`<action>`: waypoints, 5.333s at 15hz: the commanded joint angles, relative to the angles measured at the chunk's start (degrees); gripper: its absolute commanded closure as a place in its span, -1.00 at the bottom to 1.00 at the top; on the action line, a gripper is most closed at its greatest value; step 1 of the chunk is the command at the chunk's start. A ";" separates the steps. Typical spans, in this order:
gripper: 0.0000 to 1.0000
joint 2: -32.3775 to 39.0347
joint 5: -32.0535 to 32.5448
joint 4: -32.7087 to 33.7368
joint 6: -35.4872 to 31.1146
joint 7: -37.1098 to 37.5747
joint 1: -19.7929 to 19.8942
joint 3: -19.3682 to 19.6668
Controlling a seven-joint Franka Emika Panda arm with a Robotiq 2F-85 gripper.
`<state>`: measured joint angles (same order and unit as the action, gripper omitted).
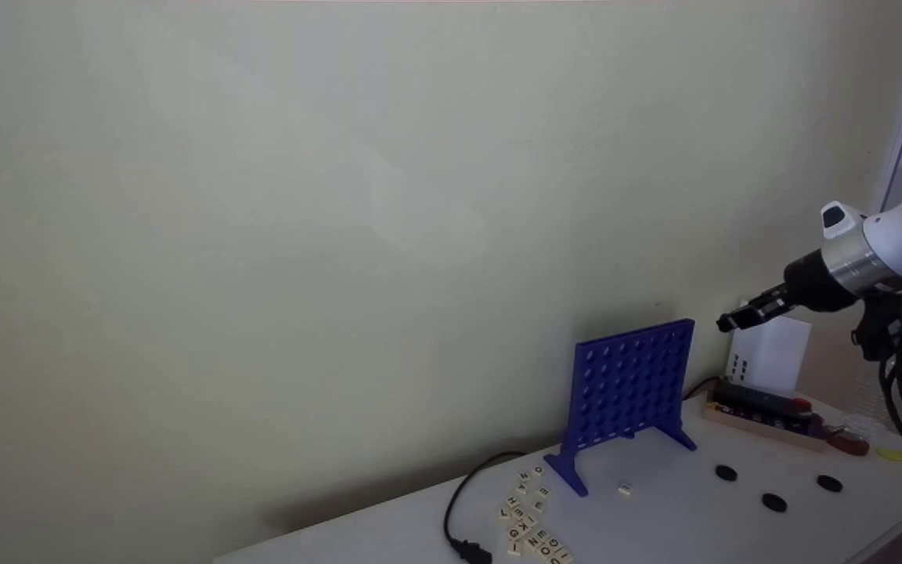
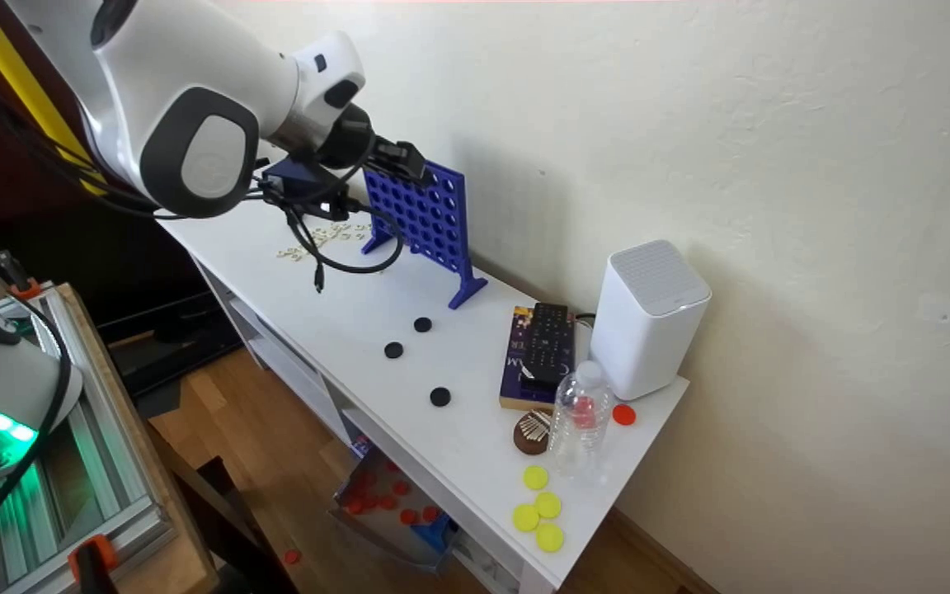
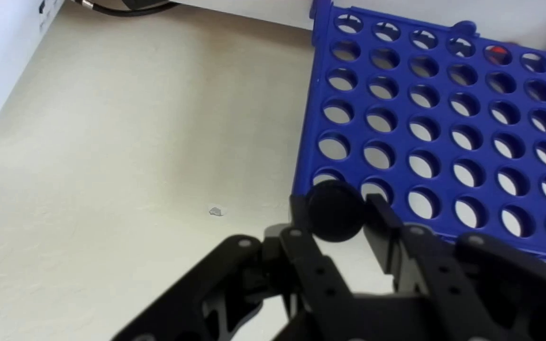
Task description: Put one black chip in the blue gameboard.
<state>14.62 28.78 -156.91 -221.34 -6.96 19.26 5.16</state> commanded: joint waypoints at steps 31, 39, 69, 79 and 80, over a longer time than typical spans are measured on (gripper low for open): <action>0.81 7.80 3.63 10.33 -4.04 4.15 -0.29 -0.71; 0.81 9.45 3.27 11.06 -5.60 3.56 -0.65 -0.59; 0.81 13.08 3.14 13.05 -8.56 1.91 -1.48 -0.50; 0.81 14.18 3.36 13.17 -10.25 1.18 -1.56 -0.15; 0.81 14.26 3.41 13.16 -10.42 1.15 -1.54 -0.11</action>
<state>27.54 30.65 -144.66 -230.09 -5.26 17.73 4.52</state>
